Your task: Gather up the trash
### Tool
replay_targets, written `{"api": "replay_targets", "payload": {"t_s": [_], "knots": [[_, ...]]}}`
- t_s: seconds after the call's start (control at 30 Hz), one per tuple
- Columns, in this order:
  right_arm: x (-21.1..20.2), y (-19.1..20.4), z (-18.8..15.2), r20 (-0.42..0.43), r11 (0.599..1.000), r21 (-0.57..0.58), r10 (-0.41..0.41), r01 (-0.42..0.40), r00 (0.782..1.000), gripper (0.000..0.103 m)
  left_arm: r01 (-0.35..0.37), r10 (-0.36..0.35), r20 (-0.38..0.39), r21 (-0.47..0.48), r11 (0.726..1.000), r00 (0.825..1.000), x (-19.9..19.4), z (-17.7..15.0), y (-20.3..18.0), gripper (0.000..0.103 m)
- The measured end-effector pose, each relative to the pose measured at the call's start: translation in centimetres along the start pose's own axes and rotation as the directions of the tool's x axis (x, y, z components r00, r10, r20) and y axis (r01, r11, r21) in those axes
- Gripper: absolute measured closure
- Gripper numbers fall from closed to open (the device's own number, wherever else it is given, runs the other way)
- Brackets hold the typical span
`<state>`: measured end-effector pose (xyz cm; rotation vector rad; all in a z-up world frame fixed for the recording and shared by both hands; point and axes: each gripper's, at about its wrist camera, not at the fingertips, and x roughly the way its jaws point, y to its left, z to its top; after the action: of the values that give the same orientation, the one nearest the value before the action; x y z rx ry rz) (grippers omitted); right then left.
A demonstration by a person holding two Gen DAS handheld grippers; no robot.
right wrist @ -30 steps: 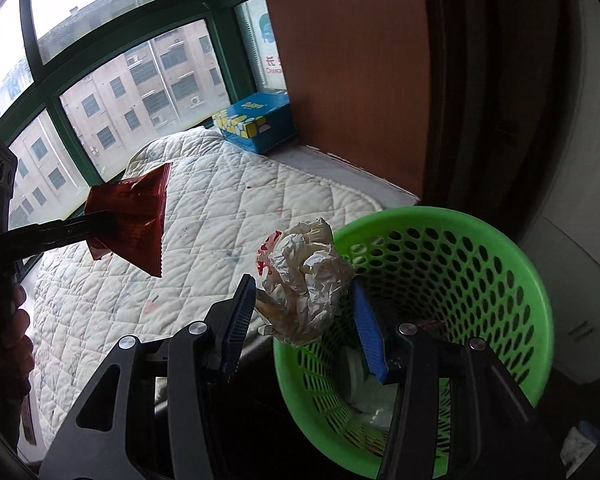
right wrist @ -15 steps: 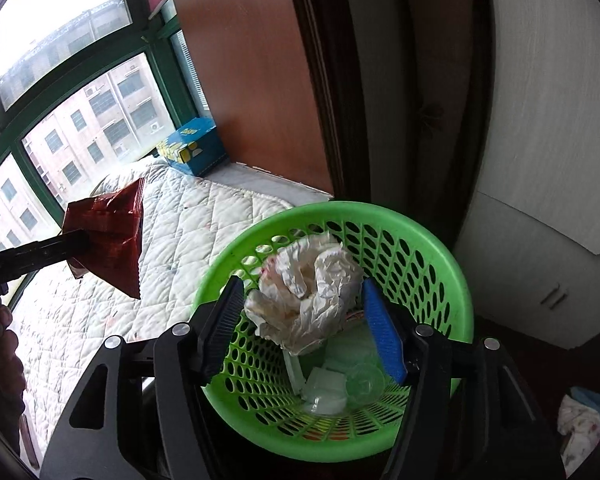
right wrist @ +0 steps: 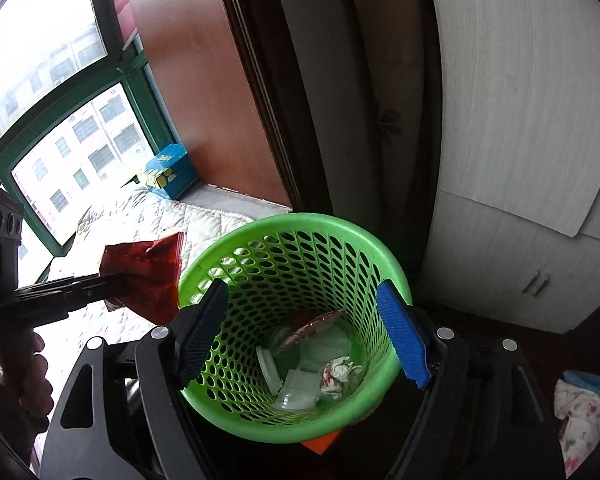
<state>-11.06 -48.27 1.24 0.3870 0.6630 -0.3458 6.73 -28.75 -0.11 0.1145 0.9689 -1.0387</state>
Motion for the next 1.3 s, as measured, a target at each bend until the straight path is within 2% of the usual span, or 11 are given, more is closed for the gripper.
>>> {"api": "replay_targets", "payload": {"t_s": [0.3, 0.43, 0.53, 0.73, 0.83, 1.13, 1.23, 1.3], "knots": [[-1.1, -0.9, 0.1, 0.036, 1.000, 0.018, -0.002, 0.001, 0.999, 0.021, 0.001, 0.000, -0.044, 0.021, 1.000, 0.999, 2.6, 0.0, -1.5, 0.080], [-1.3, -1.0, -0.1, 0.038, 1.000, 0.021, 0.002, -0.003, 0.999, 0.021, -0.010, 0.011, -0.054, 0.030, 0.999, 0.998, 3.1, -0.2, -2.0, 0.073], [-1.4, -1.0, -0.1, 0.039, 1.000, 0.025, 0.005, -0.006, 0.999, 0.021, -0.003, 0.004, -0.063, 0.026, 1.000, 0.998, 3.5, -0.3, -2.1, 0.072], [-1.4, -1.1, -0.3, 0.040, 1.000, 0.030, 0.005, -0.006, 0.999, 0.020, 0.010, -0.009, -0.062, 0.021, 1.000, 0.998, 3.6, -0.5, -2.5, 0.058], [-1.3, -1.1, -0.4, 0.035, 0.999, 0.037, 0.006, -0.007, 0.999, 0.019, 0.006, -0.005, -0.062, 0.022, 1.000, 0.998, 3.7, -0.6, -2.6, 0.055], [-1.1, -0.3, -0.8, 0.028, 0.999, 0.029, 0.023, -0.024, 0.999, 0.017, -0.071, 0.071, -0.022, -0.006, 0.997, 0.997, 1.8, -1.2, -1.4, 0.043], [-1.0, 0.5, -0.8, 0.024, 0.999, 0.016, 0.036, -0.036, 0.999, 0.017, -0.118, 0.118, -0.008, -0.023, 0.993, 0.993, 0.8, -1.4, -0.5, 0.037], [-0.8, 1.2, -0.9, 0.018, 0.999, 0.007, 0.046, -0.046, 0.999, 0.016, -0.152, 0.152, 0.001, -0.041, 0.988, 0.988, 0.1, -1.5, 0.3, 0.037]]}}
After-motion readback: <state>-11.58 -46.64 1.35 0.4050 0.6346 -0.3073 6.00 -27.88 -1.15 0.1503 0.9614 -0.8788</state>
